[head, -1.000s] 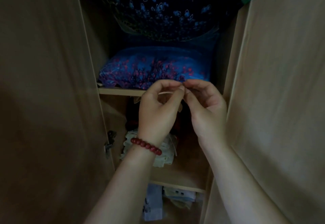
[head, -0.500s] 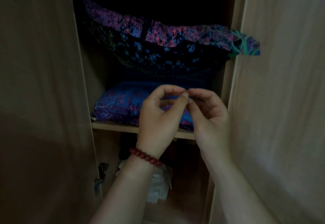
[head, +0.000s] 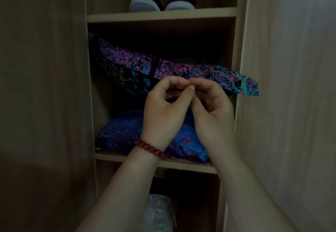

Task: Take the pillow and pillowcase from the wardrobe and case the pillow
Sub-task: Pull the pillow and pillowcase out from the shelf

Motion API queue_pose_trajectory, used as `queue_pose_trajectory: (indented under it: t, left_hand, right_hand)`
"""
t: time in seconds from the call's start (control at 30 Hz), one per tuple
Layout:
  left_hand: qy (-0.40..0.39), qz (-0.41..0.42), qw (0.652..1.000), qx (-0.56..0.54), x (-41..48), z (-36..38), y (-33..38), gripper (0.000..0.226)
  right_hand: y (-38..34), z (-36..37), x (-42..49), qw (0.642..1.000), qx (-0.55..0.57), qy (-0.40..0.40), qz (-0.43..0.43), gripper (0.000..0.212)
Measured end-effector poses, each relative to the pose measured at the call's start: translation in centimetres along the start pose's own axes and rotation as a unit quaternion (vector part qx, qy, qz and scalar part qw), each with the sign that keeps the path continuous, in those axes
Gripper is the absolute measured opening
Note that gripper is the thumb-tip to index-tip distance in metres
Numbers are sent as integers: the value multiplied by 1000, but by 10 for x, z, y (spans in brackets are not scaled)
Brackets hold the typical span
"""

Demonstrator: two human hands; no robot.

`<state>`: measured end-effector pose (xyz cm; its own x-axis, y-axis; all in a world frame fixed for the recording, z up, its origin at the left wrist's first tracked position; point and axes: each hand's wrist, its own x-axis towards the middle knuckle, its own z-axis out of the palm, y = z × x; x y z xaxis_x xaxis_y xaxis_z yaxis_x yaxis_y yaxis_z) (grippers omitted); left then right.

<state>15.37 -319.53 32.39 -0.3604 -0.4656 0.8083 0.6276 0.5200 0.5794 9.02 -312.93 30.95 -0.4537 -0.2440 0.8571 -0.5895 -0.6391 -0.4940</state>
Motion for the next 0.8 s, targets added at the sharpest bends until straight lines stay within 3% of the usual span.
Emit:
queue_pose_trajectory:
  t: [0.13,0.23,0.4,0.47,0.57,0.7,0.8]
  left_hand:
    - [-5,-2,1000,-2,6,-6,0,5]
    - [-15,13,1000,12,15,-12,-4,11]
    - [-2,56,992,111,34,-26,-11,22]
    - [-16,93,973,211,44,-30,-14,28]
    - [-60,156,915,367,60,-32,-20,40]
    - [-54,123,915,381,68,-36,-30,46]
    - [-51,123,880,457,69,-38,-37,51]
  right_hand:
    - [0,6,6,999,-30,-10,-17,19]
    - [0,7,12,990,-122,-9,-68,20]
    - [-1,2,26,935,-313,-17,-164,33]
    - [2,2,31,905,-388,-44,-166,40]
    - [11,0,41,865,-476,-81,-138,52]
    - [21,-1,45,853,-501,-89,-117,55]
    - [26,0,47,848,-508,-89,-117,58]
